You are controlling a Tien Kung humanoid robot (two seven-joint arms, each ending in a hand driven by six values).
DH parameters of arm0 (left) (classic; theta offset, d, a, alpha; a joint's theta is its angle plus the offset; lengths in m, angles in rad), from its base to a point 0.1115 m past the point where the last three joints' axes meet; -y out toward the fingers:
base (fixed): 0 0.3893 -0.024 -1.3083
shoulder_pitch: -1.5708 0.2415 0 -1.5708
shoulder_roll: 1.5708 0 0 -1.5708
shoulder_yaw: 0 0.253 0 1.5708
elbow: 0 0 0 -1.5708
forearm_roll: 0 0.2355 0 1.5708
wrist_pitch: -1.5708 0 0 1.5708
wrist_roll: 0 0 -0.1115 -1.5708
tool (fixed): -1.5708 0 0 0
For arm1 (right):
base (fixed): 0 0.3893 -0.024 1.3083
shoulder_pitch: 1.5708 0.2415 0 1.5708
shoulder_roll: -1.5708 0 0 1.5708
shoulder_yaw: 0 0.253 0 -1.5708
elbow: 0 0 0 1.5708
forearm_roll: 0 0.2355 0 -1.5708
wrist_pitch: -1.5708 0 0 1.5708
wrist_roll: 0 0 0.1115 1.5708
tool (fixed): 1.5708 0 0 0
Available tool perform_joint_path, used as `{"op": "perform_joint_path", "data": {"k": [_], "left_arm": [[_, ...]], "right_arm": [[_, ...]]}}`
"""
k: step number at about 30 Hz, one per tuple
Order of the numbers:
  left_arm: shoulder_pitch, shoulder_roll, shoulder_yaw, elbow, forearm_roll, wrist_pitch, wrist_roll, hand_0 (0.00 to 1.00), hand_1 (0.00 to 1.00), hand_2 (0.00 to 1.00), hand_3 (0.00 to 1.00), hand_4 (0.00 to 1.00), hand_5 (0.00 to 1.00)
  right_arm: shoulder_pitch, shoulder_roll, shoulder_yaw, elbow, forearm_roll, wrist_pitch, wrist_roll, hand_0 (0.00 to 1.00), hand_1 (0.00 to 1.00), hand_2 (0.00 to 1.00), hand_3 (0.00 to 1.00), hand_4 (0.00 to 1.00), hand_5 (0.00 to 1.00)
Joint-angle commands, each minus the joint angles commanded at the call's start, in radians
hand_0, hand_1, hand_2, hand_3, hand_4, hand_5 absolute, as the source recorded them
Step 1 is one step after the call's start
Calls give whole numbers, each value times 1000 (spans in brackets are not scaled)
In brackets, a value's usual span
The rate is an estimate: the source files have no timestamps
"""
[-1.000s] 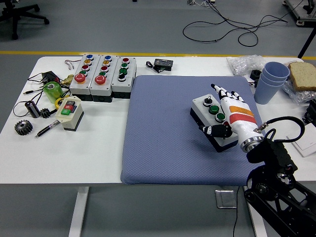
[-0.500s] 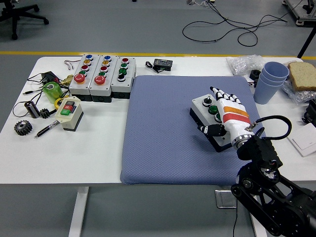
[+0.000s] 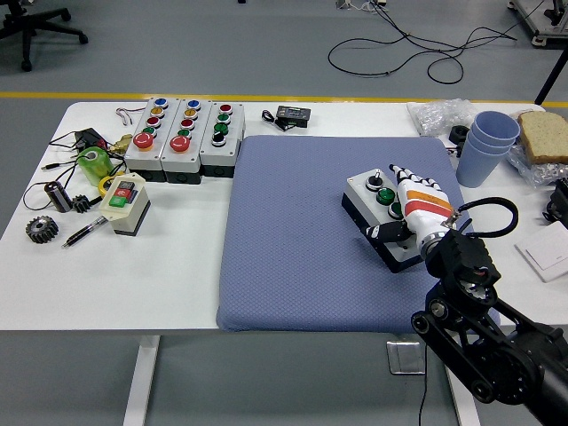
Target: Pick up the button,place it on the desk,press the button,press the button
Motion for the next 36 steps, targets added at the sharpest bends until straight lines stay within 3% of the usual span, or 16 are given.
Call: {"op": "perform_joint_path", "data": {"k": [1, 2, 7, 8, 12, 13, 14, 19, 20, 25, 26, 31, 32, 36], "left_arm": [[0, 0, 0, 0, 0, 0, 0, 601, 632, 676, 545, 360, 697], [0, 0, 1, 0, 0, 0, 0, 601, 632, 677, 546, 363, 698], [0, 0, 2, 0, 0, -1, 1, 601, 632, 677, 546, 363, 698], [0, 0, 3, 0, -1, -1, 1, 601, 632, 676, 545, 364, 699], [0, 0, 3, 0, -1, -1, 1, 601, 632, 676, 545, 364, 699], [0, 0, 2, 0, -1, -1, 1, 601, 632, 676, 545, 364, 699], [0, 0, 2, 0, -1, -1, 1, 601, 632, 676, 546, 363, 697], [-1, 0, 3, 0, -3, 0, 2, 601, 632, 676, 546, 363, 697], [-1, 0, 3, 0, -3, 0, 2, 601, 633, 676, 546, 364, 698], [-1, 0, 3, 0, -3, 0, 2, 601, 633, 676, 546, 364, 698], [-1, 0, 4, 0, -3, -1, 2, 601, 631, 676, 546, 364, 699], [-1, 0, 2, 0, 2, -1, 3, 601, 631, 676, 546, 364, 699], [-1, 0, 2, 0, 2, -1, 3, 601, 632, 676, 546, 365, 699], [-1, 0, -1, 0, 9, -2, 4, 601, 632, 676, 546, 365, 699]], "right_arm": [[4, 0, 3, -4, 1, 5, -5, 986, 965, 998, 998, 998, 267], [8, 0, 6, -8, 2, 10, -9, 849, 905, 998, 998, 998, 267], [30, -3, 25, -28, 9, 86, -9, 849, 905, 998, 998, 998, 267], [34, -5, 29, -31, 10, 104, -9, 769, 827, 954, 998, 998, 273], [43, -9, 38, -40, 1, 155, -9, 769, 827, 954, 998, 998, 273], [44, -9, 38, -41, 0, 160, -9, 769, 827, 954, 998, 998, 273], [45, -9, 39, -41, -1, 162, -9, 703, 717, 873, 998, 998, 277], [64, -17, 37, -53, -26, 204, -9, 703, 717, 873, 998, 998, 277], [69, -19, 36, -55, -30, 212, -9, 611, 574, 741, 907, 998, 280], [82, -24, 29, -64, -45, 248, -9, 611, 574, 741, 907, 998, 280], [84, -25, 27, -67, -48, 254, -9, 530, 488, 673, 836, 998, 282], [96, -30, 21, -81, -62, 292, -9, 530, 488, 673, 836, 998, 282], [97, -31, 20, -82, -63, 294, -9, 453, 390, 571, 734, 998, 287], [107, -38, 17, -94, -76, 319, -9, 453, 390, 571, 734, 998, 287]]}}
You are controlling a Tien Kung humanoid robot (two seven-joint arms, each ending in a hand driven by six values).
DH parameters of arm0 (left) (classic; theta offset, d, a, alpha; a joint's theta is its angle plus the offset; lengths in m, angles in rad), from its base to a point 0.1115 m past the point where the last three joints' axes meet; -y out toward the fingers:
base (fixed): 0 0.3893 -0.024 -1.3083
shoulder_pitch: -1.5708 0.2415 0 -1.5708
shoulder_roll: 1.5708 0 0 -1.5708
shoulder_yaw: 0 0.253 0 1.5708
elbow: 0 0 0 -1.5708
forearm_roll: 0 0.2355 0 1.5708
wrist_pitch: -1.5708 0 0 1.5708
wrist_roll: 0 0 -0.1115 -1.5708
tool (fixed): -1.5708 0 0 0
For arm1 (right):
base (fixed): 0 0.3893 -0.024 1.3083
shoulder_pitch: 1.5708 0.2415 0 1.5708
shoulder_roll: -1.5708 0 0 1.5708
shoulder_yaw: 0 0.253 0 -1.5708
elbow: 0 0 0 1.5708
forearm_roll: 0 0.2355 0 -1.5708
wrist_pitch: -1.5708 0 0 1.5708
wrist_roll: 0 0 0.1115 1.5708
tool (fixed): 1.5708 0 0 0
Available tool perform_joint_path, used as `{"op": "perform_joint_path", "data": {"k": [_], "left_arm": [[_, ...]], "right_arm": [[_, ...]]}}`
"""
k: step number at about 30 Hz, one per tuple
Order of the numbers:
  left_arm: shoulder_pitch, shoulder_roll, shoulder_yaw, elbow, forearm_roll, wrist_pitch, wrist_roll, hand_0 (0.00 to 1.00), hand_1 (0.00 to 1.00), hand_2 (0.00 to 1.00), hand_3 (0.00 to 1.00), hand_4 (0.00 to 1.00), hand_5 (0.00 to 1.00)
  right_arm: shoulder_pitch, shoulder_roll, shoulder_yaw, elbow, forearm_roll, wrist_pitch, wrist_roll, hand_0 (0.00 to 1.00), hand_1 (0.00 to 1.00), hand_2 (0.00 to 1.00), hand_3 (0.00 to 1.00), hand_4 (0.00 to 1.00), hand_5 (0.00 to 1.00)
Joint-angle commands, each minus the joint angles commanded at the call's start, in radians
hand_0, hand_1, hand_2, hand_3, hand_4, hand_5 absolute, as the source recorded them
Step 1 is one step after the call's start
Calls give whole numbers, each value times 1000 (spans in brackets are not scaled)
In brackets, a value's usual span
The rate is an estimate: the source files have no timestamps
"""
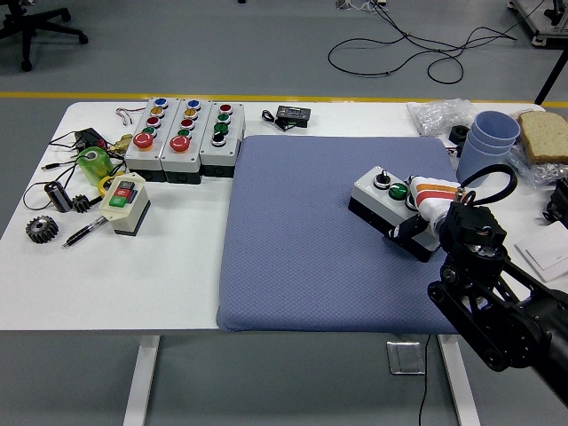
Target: Pick up the button,place it on the desk,press the button,press the button
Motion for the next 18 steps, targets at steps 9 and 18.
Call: {"op": "perform_joint_path", "data": {"k": [9, 18], "left_arm": [[0, 0, -8, 0, 11, 0, 1, 602, 634, 676, 548, 364, 699], [3, 0, -12, 0, 13, 1, 1, 601, 634, 676, 548, 364, 700]], "right_arm": [[14, -22, -19, -18, 2, 12, 0, 341, 278, 497, 534, 992, 310], [4, -54, -49, -19, 53, -124, 0, 308, 160, 397, 410, 896, 484]]}}
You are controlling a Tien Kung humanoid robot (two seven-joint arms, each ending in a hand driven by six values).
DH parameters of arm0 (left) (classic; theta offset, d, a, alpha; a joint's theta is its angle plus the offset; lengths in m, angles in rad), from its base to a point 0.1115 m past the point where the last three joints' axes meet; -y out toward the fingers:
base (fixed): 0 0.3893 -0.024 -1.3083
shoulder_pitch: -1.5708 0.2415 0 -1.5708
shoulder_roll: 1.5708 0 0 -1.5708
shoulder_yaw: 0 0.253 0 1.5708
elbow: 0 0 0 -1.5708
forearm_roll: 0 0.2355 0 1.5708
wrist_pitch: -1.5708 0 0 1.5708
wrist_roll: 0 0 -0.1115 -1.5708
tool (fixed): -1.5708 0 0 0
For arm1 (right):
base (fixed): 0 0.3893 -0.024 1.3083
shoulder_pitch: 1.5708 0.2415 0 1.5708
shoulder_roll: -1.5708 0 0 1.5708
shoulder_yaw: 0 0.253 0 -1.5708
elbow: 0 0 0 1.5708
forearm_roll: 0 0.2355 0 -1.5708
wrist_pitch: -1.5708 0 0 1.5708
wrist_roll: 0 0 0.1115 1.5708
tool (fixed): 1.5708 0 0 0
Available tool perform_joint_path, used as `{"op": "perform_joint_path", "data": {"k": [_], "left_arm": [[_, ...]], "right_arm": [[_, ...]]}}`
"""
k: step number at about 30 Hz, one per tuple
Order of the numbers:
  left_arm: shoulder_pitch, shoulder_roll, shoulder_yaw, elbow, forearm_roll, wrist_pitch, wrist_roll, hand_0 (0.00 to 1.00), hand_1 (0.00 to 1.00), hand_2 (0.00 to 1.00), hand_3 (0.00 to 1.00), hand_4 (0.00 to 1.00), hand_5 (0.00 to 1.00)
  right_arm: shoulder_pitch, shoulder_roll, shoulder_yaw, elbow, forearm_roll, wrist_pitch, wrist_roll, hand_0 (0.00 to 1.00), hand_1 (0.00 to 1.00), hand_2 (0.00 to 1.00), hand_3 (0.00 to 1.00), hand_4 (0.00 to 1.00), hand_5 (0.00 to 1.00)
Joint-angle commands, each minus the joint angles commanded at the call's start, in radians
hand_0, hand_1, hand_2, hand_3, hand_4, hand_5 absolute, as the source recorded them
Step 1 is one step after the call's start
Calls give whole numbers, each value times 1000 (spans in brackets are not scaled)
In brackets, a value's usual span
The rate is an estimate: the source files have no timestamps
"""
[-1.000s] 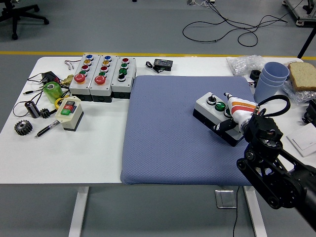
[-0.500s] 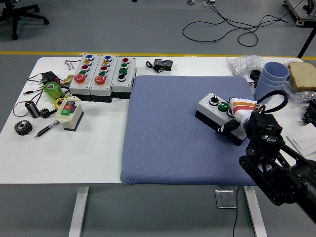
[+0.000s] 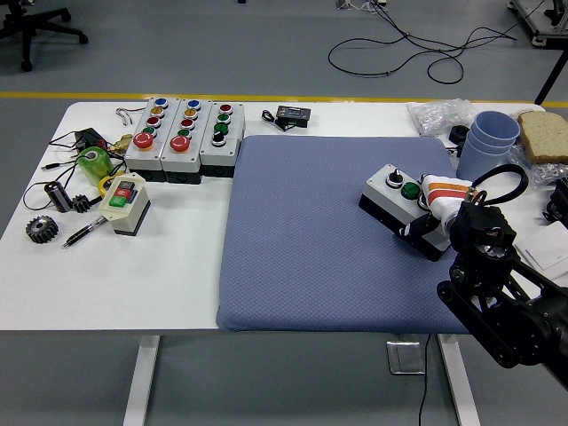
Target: Pick up the button,place it on the desk,press the button,press the button
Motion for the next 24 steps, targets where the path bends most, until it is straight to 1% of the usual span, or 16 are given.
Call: {"op": "perform_joint_path", "data": {"k": [1, 2, 5, 6, 7, 8, 10, 13, 14, 17, 19, 20, 23, 24], "left_arm": [[0, 0, 0, 0, -1, 0, 0, 601, 634, 676, 548, 364, 700], [0, 0, 1, 0, -2, 0, 0, 601, 634, 676, 548, 364, 699], [-1, 0, 1, 0, -5, 1, -1, 601, 634, 676, 548, 364, 699], [-1, 0, 2, 0, -7, 1, -1, 601, 634, 676, 548, 364, 699], [-1, 0, 2, 0, -8, 2, -1, 601, 634, 676, 548, 364, 699], [-1, 0, 1, 0, -7, 2, -1, 601, 634, 676, 548, 364, 702], [-2, 0, 1, 0, -7, 2, -1, 601, 634, 676, 548, 364, 702], [-4, 0, 4, 0, -13, 3, -3, 601, 634, 676, 548, 364, 702], [-4, 0, 4, 0, -13, 3, -2, 601, 634, 676, 549, 363, 700], [-4, 0, 3, 0, -13, 3, -2, 601, 634, 676, 549, 363, 700], [-4, 0, 1, 0, -12, 3, -2, 601, 634, 676, 549, 363, 700], [-4, 0, 0, 0, -11, 4, -2, 600, 634, 676, 548, 362, 698], [-4, 0, -1, 0, -10, 3, -2, 600, 634, 676, 548, 362, 698], [-4, 0, 0, 0, -10, 4, -2, 600, 634, 676, 548, 362, 698]], "right_arm": [[-1, -3, -2, 1, 2, -10, 0, 308, 160, 397, 410, 896, 484], [-2, -9, -9, 4, 5, -29, 0, 301, 122, 358, 331, 874, 502], [-5, -24, -23, 10, 17, -75, 0, 301, 122, 358, 331, 874, 502], [-6, -36, -33, 16, 28, -100, 6, 301, 122, 358, 331, 874, 502], [-7, -45, -40, 22, 38, -116, 17, 301, 122, 358, 331, 874, 502], [-7, -54, -46, 27, 48, -126, 40, 271, 83, 318, 261, 795, 414], [-8, -58, -49, 30, 52, -131, 55, 271, 83, 318, 261, 795, 414], [-4, -113, -88, 64, 84, -170, 160, 271, 83, 318, 261, 795, 414], [-2, -129, -101, 75, 87, -180, 193, 216, 57, 308, 271, 710, 296], [7, -178, -139, 106, 85, -207, 311, 216, 57, 308, 271, 710, 296], [16, -209, -169, 123, 79, -230, 375, 216, 57, 308, 271, 710, 296], [21, -226, -185, 131, 75, -239, 407, 168, 20, 274, 271, 718, 285], [33, -251, -211, 143, 61, -253, 470, 168, 20, 274, 271, 718, 285], [42, -267, -230, 151, 52, -258, 499, 168, 20, 274, 271, 718, 285]]}}
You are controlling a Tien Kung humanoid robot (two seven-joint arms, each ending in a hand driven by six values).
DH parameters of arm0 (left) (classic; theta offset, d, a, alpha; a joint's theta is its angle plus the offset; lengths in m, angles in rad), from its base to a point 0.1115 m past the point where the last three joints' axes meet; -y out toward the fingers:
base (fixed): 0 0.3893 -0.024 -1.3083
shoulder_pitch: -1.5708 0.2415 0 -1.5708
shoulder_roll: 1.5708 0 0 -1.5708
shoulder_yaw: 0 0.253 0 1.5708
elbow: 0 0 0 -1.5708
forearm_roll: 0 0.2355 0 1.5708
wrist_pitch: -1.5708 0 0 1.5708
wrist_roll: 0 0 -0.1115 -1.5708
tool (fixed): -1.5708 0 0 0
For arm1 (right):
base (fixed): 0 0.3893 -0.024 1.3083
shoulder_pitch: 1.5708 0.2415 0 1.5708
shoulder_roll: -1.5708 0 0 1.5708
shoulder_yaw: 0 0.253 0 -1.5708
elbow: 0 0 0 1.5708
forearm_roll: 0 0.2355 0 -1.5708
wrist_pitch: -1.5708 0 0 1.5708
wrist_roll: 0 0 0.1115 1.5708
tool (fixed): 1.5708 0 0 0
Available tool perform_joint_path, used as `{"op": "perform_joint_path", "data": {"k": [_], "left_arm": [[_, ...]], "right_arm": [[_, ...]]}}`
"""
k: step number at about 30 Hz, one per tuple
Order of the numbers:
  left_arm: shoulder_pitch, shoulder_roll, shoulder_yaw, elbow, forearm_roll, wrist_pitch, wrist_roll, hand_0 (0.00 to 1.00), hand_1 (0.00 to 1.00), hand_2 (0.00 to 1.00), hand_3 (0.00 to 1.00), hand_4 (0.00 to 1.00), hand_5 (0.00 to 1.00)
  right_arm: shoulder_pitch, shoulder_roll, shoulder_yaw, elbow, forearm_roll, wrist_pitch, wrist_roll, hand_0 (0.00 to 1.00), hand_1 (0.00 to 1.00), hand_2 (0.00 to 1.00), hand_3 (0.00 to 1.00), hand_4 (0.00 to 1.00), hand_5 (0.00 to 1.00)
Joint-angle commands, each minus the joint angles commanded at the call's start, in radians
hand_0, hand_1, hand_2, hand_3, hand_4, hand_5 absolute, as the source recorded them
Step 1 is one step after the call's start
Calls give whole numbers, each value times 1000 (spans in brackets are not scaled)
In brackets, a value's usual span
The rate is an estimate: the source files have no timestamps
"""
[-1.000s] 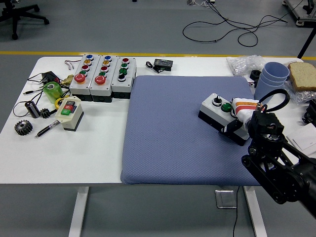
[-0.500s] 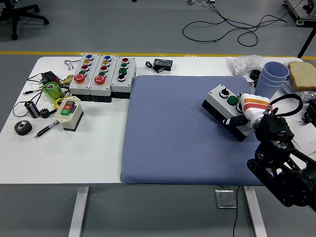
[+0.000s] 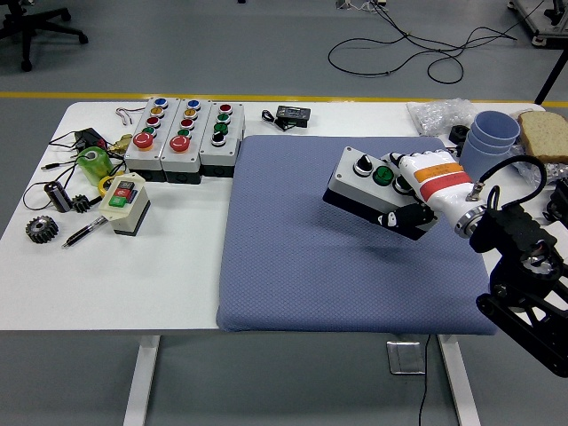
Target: Pick up the button,place it on the desk,press the button,press the button
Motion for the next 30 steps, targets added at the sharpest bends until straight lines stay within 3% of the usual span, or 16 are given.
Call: {"op": "perform_joint_path", "data": {"k": [4, 11, 21, 30], "left_arm": [[1, 0, -1, 0, 2, 0, 1, 600, 634, 677, 548, 362, 702], [1, 0, 1, 0, -1, 0, 1, 600, 635, 678, 548, 362, 702], [0, 0, 6, 0, -7, 1, 1, 600, 635, 678, 548, 360, 701], [1, 0, 7, 0, -7, 0, 1, 600, 636, 678, 548, 360, 701]], "right_arm": [[31, -38, -61, 18, -28, 10, 80, 151, 10, 271, 282, 716, 267], [75, -64, -161, 23, -56, 53, 98, 151, 10, 271, 287, 712, 263], [104, -50, -231, 0, -46, 61, 124, 135, 13, 275, 305, 713, 229], [98, -41, -235, -21, -21, 54, 125, 135, 13, 278, 314, 725, 223]]}}
